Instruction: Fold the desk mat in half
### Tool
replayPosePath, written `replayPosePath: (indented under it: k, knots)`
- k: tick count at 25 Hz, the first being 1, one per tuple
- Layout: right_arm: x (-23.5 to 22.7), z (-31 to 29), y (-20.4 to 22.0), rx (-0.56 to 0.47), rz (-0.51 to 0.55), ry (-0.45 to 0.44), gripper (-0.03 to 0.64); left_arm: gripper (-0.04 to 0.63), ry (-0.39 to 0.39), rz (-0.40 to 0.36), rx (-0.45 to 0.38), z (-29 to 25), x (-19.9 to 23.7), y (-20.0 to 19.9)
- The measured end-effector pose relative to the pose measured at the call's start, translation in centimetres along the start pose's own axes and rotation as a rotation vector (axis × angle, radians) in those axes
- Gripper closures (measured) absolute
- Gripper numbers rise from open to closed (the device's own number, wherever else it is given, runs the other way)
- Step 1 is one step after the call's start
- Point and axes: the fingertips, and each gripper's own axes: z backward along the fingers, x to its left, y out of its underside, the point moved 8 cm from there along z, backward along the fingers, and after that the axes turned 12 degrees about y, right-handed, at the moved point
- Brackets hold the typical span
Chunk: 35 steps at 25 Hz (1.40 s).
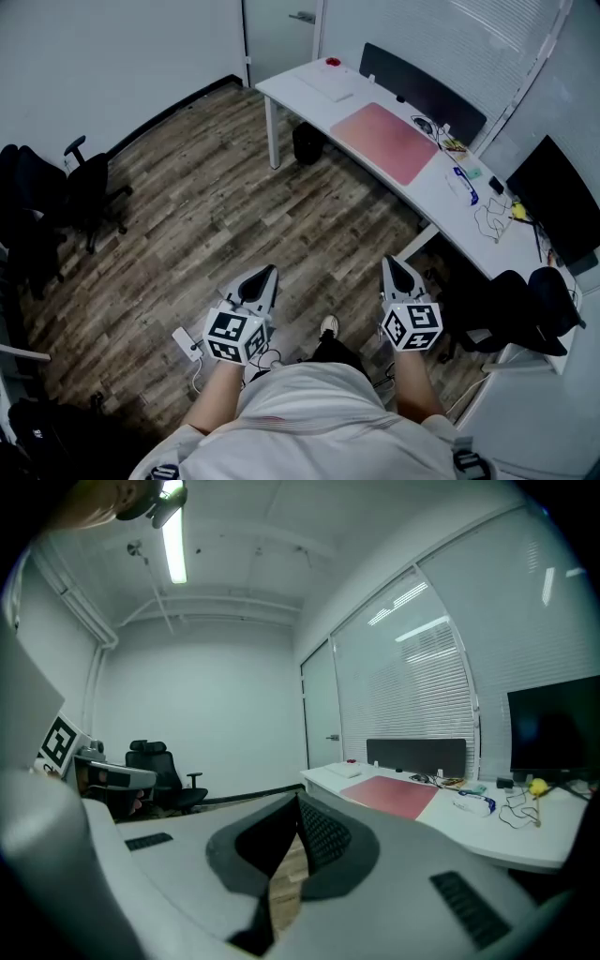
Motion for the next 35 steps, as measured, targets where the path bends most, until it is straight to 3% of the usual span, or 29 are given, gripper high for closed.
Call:
replayPosePath:
  k: [16,24,35]
  knots:
    - [-13.1,-15.6,-3.4,0.004,-0.068,-0.063,0.565,0.58,-0.048,-0.049,0.031,-18.3,2.8,-5.1]
    - [-17.4,-20.4,-3.6,-0.001,-0.107,-0.061,0.565,0.58,-0.055,-0.045,0.068,-24.4,3.9,-5.6]
    - [-22.8,-25.5,-3.6,0.043,-0.127,0.093,0.565,0.58,0.087,-0.055,0.086,-34.4,7.8,-7.1]
